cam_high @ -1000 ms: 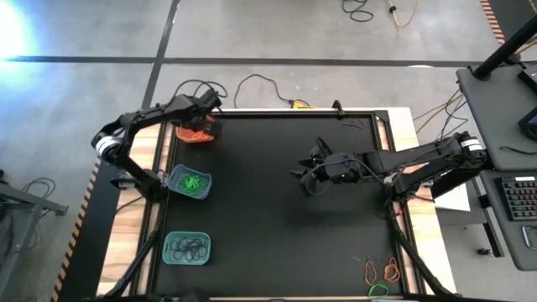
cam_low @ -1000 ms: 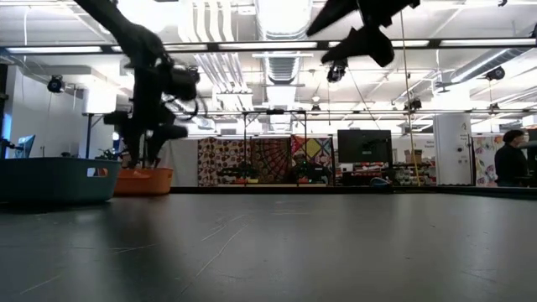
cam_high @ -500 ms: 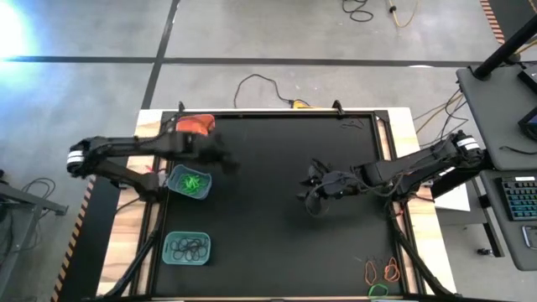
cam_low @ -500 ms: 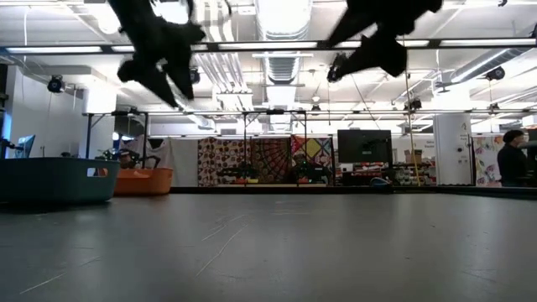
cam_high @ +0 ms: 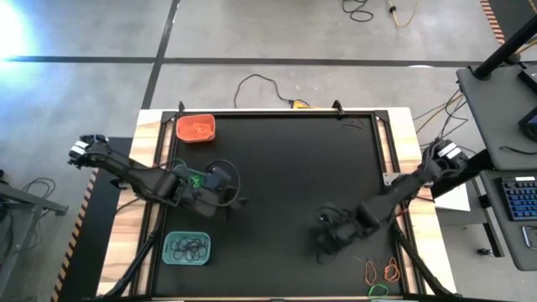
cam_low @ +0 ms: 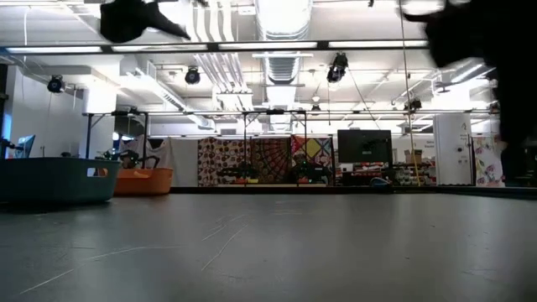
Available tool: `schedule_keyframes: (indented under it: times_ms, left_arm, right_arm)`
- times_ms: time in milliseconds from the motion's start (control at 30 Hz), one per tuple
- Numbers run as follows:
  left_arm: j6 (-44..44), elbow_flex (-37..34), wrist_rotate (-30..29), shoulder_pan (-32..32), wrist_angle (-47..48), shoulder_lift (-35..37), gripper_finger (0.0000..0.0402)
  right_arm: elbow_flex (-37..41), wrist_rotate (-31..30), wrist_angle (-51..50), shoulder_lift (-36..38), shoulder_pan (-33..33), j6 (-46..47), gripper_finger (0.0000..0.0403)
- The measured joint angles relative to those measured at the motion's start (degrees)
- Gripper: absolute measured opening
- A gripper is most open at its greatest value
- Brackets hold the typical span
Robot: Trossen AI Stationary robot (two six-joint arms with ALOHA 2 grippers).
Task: Sort rubber bands into baskets
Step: Put the purple rubber band into the green bin
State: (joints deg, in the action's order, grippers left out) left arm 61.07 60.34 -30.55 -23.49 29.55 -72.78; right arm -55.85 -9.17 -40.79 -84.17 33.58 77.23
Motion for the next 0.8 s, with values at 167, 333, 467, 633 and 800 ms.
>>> schedule_keyframes:
  times_ms: [167, 333, 467, 633, 800]
  left_arm:
    - [-11.5, 0.0, -0.4, 0.3, -6.7, -0.8, 0.0206]
    - [-14.8, 0.0, -0.2, -0.2, -4.7, -0.6, 0.0206]
    - [-19.1, 0.0, 0.0, -1.0, -4.0, -0.5, 0.0206]
    - [-22.9, 0.0, 0.0, -1.8, -4.0, -1.1, 0.0206]
    - [-23.0, 0.0, 0.0, -3.6, -4.0, -2.1, 0.0206]
  right_arm:
    - [-2.3, 7.1, -4.6, -4.0, 8.0, 17.6, 0.0246]
    - [-3.7, 20.2, -4.9, -8.7, 13.3, 28.1, 0.0222]
    - [-5.4, 25.2, -4.2, -12.2, 16.9, 35.1, 0.0191]
    - [-8.0, 33.4, -3.9, -16.3, 18.5, 37.8, 0.0147]
    - [-10.1, 33.8, -3.8, -19.0, 18.7, 35.3, 0.0105]
